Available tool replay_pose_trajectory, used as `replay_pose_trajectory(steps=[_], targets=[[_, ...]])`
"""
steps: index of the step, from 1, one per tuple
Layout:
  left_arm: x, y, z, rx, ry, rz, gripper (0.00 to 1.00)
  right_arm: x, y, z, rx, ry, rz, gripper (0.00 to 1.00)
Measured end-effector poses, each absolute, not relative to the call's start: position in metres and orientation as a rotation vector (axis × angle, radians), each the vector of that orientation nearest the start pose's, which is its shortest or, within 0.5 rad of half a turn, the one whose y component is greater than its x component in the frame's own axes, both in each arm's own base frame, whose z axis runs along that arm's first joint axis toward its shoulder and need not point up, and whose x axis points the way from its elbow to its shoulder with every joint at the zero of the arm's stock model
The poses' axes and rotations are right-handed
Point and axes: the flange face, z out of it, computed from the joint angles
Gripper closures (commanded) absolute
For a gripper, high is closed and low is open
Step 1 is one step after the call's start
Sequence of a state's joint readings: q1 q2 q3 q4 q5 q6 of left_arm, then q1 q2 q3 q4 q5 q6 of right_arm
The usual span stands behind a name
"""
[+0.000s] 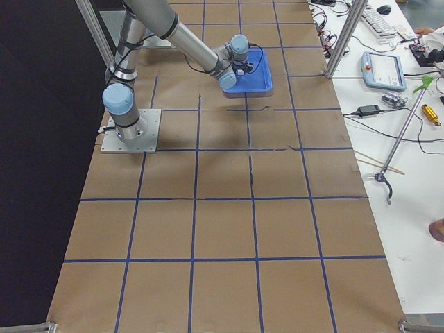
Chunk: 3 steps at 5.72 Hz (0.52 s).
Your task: Assemble white blocks and place on blue tray
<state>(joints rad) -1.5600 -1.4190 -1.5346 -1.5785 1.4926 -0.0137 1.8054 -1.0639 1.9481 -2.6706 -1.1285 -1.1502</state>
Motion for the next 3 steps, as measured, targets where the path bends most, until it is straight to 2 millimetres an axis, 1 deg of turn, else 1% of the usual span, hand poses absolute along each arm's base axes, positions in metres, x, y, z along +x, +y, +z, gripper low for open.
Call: replay_pose_trajectory(steps=[1,2,3], targets=[[-0.1363,-0.4381,0.5763,-0.027,3.206,-0.290,0.01,0.3041,-0.5150,0.1639,-1.825,2.106,-0.547,0.24],[-0.1362,-0.4377,0.5770,-0.027,3.204,-0.293,0.01,0.3041,-0.5151,0.1640,-1.824,2.107,-0.548,0.01],[-0.1363,-0.4373,0.5773,-0.027,3.205,-0.294,0.01,0.3042,-0.5153,0.1645,-1.824,2.107,-0.551,0.00]])
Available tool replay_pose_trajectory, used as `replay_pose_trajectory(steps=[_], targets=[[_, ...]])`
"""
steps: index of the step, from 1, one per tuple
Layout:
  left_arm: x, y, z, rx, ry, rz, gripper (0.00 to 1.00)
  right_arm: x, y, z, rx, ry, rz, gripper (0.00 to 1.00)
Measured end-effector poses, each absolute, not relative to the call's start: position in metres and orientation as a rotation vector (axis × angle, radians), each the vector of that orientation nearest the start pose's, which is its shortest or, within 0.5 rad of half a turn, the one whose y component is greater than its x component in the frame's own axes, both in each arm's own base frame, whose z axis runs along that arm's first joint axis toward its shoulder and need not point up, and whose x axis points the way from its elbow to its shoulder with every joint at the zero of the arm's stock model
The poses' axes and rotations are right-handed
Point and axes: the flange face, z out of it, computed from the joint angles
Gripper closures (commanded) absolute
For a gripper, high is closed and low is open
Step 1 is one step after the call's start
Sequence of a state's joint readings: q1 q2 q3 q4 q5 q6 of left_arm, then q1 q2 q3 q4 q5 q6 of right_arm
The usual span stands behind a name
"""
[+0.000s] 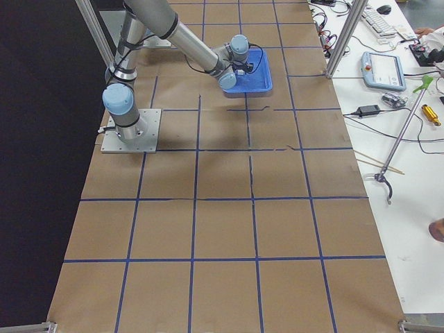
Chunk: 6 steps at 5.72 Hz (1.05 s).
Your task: Assemble white blocks and place on blue tray
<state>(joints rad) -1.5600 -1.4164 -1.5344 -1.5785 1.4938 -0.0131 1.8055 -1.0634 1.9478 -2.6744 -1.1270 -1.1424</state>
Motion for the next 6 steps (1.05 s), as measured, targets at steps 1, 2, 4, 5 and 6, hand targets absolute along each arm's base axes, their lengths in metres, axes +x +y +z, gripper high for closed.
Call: replay_pose_trajectory(steps=[1,2,4,5,6], targets=[[-0.136,-0.437,0.577,-0.026,3.206,-0.294,0.01,0.304,-0.516,0.167,-1.824,2.109,-0.556,0.00],[-0.136,-0.437,0.577,-0.025,3.207,-0.293,0.01,0.304,-0.517,0.170,-1.824,2.116,-0.560,0.00],[-0.137,-0.437,0.577,-0.027,3.207,-0.294,0.01,0.299,-0.526,0.198,-1.783,2.147,-0.473,0.00],[-0.136,-0.437,0.576,-0.028,3.207,-0.292,0.01,0.294,-0.534,0.229,-1.744,2.195,-0.379,0.00],[-0.136,-0.437,0.575,-0.032,3.208,-0.288,0.01,0.284,-0.544,0.263,-1.668,2.314,-0.276,0.00]])
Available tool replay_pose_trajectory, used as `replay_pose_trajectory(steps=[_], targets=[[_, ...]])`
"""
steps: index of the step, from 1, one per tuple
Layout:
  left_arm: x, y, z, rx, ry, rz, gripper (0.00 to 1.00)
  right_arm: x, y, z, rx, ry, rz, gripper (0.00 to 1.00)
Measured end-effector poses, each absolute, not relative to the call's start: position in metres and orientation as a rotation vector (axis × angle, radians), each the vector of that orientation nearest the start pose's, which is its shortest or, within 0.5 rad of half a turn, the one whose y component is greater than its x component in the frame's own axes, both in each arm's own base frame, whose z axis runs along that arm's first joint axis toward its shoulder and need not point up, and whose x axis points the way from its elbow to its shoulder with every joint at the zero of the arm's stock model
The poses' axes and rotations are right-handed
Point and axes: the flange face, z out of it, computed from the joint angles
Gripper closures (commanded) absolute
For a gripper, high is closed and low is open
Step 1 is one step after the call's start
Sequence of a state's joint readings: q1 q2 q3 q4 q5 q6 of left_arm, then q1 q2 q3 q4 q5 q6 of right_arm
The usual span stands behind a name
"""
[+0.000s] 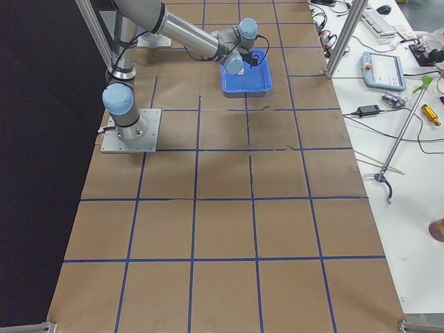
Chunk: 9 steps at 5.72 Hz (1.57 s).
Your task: Assemble white blocks and place on blue tray
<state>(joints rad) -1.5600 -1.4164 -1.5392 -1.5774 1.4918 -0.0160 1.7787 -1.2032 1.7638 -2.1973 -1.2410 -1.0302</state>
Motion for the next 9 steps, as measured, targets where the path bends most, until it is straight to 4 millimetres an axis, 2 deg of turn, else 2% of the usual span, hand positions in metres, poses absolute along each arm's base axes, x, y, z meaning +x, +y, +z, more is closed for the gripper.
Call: replay_pose_trajectory(steps=[2,3,4,5,6,7,8,9], targets=[[-0.137,-0.437,0.575,-0.030,3.207,-0.288,0.01,0.258,-0.549,0.332,-1.385,2.654,-0.160,0.00],[-0.138,-0.437,0.576,-0.029,3.207,-0.290,0.01,0.235,-0.548,0.365,-1.146,2.811,-0.117,0.00],[-0.138,-0.437,0.576,-0.028,3.205,-0.291,0.01,0.204,-0.540,0.403,-0.837,2.934,-0.038,0.00],[-0.137,-0.437,0.576,-0.027,3.204,-0.292,0.01,0.174,-0.528,0.440,-0.539,3.034,0.042,0.00],[-0.137,-0.438,0.575,-0.026,3.204,-0.291,0.01,0.153,-0.518,0.471,-0.311,3.115,0.080,0.00],[-0.137,-0.438,0.575,-0.027,3.204,-0.290,0.01,0.142,-0.510,0.493,-0.126,3.154,0.098,0.00],[-0.136,-0.440,0.574,-0.027,3.205,-0.291,0.01,0.139,-0.503,0.504,0.025,3.161,0.113,0.00],[-0.136,-0.441,0.574,-0.026,3.206,-0.292,0.01,0.139,-0.500,0.507,0.083,3.159,0.116,0.00]])
